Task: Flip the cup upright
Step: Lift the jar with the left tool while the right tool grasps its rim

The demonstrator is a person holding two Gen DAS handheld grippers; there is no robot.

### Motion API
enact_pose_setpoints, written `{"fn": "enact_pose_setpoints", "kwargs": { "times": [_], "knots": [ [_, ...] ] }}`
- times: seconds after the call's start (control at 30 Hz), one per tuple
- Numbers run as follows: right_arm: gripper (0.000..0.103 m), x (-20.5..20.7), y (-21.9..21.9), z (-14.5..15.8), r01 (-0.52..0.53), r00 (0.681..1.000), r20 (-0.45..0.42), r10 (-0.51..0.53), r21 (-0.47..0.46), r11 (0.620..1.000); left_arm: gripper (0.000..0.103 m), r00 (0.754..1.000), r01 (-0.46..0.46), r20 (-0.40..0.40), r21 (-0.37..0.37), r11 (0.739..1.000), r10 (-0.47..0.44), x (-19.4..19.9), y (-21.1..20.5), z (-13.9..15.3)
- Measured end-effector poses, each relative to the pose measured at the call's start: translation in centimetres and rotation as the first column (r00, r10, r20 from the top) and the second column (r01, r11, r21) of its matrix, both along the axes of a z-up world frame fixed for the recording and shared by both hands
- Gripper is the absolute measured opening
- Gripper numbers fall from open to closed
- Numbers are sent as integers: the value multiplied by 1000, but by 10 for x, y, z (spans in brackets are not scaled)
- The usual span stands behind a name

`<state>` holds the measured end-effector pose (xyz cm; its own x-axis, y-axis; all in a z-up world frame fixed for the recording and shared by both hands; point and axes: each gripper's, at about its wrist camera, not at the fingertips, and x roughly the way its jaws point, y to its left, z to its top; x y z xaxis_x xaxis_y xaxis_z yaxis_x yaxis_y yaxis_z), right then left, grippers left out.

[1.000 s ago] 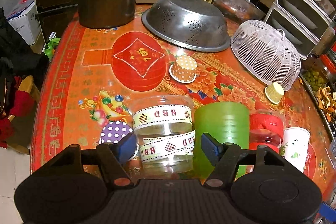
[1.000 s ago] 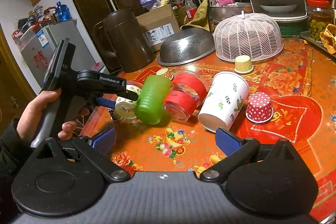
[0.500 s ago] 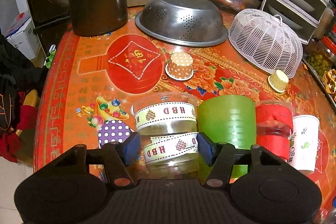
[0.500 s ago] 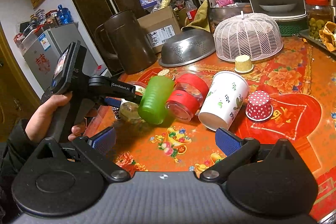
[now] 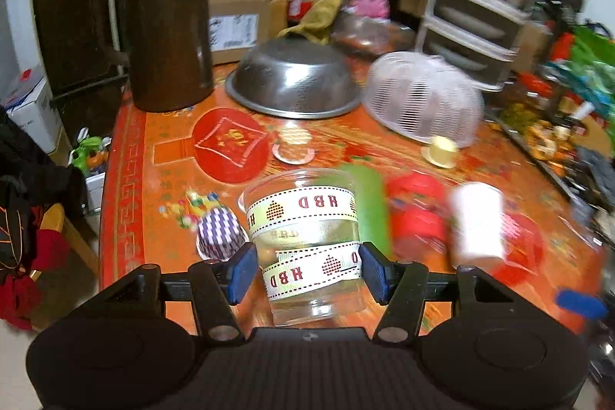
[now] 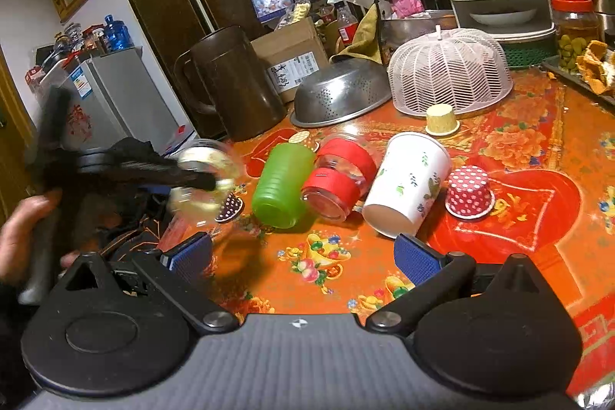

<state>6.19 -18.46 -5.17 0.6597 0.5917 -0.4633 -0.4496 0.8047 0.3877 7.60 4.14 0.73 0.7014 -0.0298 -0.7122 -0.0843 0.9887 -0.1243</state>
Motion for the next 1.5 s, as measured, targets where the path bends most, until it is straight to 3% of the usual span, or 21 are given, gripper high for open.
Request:
{"fn": "enact_pose_setpoints", "kwargs": {
  "times": [0.17, 0.47, 0.6, 0.87, 1.07, 1.33, 1.5],
  "knots": [
    [102, -12, -9, -5, 34, 999, -19, -34, -21, 999, 62, 996, 92, -11, -94, 991, -93, -51, -25, 2],
    [102, -21, -15, -19, 74, 991, -102, -81, -68, 995, 62, 979, 135, -120, -224, 965, -164, -73, -70, -50],
    [102, -19, -12, -27, 41, 975, -216, -48, -33, 999, 62, 975, 145, -134, -226, 963, -179, -76, -79, -63],
    [102, -11, 14, -27, -30, 910, -414, 32, 10, 999, 62, 972, 175, -113, -228, 958, -204, -82, -85, -68],
    [102, -5, 44, -23, -96, 888, -454, 67, -41, 995, 62, 971, 184, -105, -251, 950, -215, -83, -81, -69],
    [82, 4, 57, -29, -105, 863, -501, 69, -44, 993, 62, 969, 197, -83, -296, 935, -231, -85, -72, -74],
    [77, 8, 56, -31, -92, 858, -510, 55, -47, 995, 62, 969, 201, -79, -314, 928, -236, -85, -68, -76]
  ]
}}
